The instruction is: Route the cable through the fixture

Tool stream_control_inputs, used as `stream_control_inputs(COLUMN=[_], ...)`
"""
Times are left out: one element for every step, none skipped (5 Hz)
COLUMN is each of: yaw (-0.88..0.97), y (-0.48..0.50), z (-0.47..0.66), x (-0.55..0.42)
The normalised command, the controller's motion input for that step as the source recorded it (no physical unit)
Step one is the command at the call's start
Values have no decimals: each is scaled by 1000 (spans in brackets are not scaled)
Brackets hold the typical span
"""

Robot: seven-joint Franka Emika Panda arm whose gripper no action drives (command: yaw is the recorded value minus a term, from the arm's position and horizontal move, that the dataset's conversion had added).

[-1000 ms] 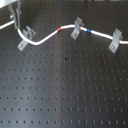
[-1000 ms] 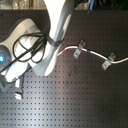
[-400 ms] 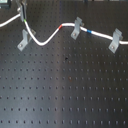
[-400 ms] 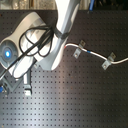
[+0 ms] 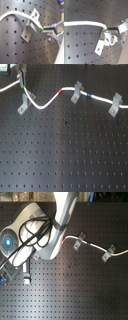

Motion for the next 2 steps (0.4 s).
stream_control_inputs(yaw=[11,3], y=[41,64], z=[346,329], x=[-358,-271])
